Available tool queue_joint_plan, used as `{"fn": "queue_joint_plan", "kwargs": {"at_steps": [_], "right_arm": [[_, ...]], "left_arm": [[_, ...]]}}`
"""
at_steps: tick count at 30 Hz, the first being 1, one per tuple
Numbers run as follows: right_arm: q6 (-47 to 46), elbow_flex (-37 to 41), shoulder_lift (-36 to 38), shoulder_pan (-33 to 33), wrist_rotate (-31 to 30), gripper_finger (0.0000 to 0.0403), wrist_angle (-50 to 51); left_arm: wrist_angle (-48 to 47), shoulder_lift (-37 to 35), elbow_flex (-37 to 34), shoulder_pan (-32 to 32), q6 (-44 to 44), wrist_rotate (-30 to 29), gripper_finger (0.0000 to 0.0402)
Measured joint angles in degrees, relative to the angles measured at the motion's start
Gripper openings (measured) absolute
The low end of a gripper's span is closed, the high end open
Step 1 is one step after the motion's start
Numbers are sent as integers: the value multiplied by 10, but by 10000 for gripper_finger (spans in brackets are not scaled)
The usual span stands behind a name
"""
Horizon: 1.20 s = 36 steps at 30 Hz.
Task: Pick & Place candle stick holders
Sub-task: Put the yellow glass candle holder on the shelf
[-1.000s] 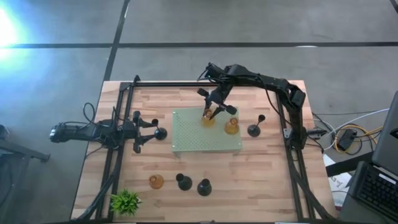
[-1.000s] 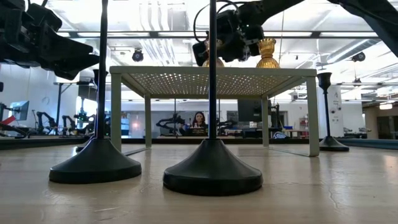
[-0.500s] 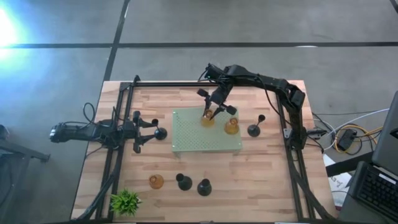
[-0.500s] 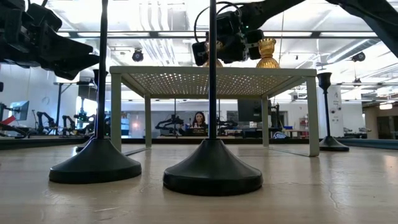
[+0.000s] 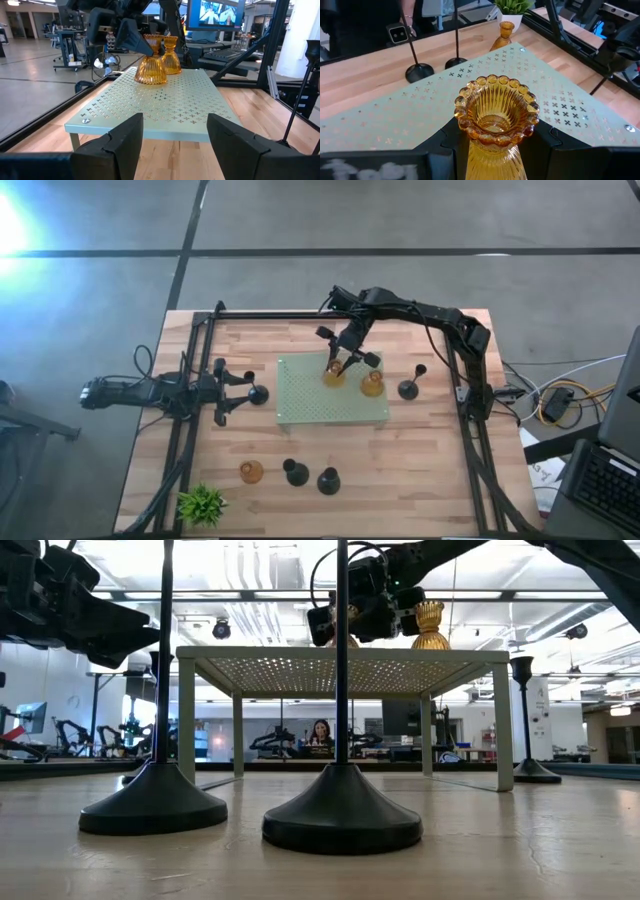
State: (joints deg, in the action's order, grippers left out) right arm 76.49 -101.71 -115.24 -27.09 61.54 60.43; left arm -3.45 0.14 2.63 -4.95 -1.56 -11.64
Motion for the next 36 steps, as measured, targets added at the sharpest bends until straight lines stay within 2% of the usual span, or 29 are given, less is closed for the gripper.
{"fn": "queue_joint_plan", "kwargs": {"at_steps": [6, 21, 28, 33, 36], "right_arm": [[-25, 0, 0, -1, -26, 123, -33], [-71, 1, 0, -1, -32, 123, -42], [-134, 0, 0, -1, -31, 176, -80], [-147, 0, 0, -1, -33, 187, -81], [-163, -2, 0, -1, -58, 189, -79]], "left_arm": [[0, 0, 0, 0, 0, 0, 225], [0, 0, 0, 0, 0, 0, 225], [0, 0, 0, 0, 0, 0, 225], [0, 0, 0, 0, 0, 0, 225], [0, 0, 0, 0, 0, 0, 225]]}}
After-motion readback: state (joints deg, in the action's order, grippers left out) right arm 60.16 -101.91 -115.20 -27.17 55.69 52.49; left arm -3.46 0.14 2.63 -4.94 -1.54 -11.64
